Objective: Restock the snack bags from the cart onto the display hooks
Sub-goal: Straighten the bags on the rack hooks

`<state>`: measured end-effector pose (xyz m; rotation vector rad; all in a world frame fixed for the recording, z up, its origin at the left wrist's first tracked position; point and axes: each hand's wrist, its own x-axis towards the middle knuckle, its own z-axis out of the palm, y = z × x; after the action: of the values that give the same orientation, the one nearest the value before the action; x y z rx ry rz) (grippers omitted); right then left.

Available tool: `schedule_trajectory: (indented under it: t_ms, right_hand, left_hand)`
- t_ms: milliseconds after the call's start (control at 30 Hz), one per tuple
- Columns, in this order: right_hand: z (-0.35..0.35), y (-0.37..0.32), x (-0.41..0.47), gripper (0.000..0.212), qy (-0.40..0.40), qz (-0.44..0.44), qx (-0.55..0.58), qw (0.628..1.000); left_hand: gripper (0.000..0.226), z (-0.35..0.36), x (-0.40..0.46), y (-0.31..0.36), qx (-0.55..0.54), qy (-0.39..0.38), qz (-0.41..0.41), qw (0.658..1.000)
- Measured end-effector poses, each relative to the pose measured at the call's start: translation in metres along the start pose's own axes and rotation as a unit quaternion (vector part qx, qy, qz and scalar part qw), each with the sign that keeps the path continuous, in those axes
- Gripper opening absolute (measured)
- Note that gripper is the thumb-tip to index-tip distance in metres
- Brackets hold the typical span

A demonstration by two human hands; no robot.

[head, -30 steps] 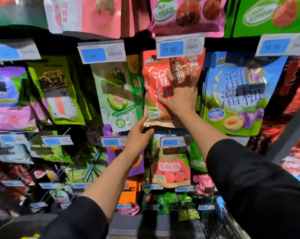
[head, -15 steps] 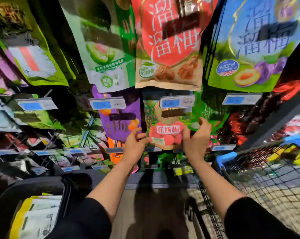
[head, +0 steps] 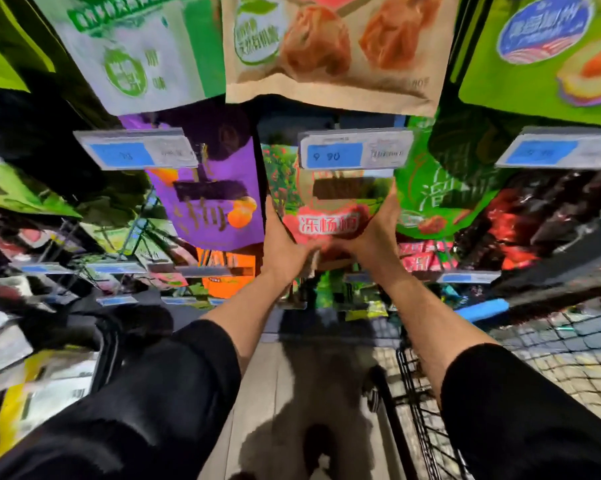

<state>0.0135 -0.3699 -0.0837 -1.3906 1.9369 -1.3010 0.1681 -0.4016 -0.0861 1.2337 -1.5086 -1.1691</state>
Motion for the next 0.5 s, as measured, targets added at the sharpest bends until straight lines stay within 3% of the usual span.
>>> schedule_trajectory:
  t_ms: [67, 133, 233, 367, 500]
  right_hand:
    - [0.011, 0.009, 0.015, 0.148, -0.009, 0.014, 0.021, 1.0]
    - [0.021, 0.019, 0.025, 0.155, -0.019, 0.017, 0.039, 0.999]
    - [0.022, 0.025, 0.027, 0.146, -0.009, 0.019, 0.061, 0.998]
    - [0.013, 0.026, 0.018, 0.15, 0.027, 0.013, 0.073, 0.997]
    - [0.008, 0.013, 0.003, 0.141, 0.057, -0.005, 0.036, 0.998]
  left_hand:
    - [0.121, 0.0, 0.004, -0.007, 0.021, 0.027, 0.003, 0.999]
    - [0.116, 0.002, 0.007, -0.013, 0.03, 0.053, 0.01, 0.998]
    - [0.112, 0.009, 0.008, -0.015, 0.028, 0.058, 0.014, 0.998]
    - [0.111, 0.018, 0.003, -0.014, 0.048, 0.062, 0.005, 0.997]
    - [0.112, 0.013, -0.005, -0.015, 0.018, 0.037, 0.01, 0.999]
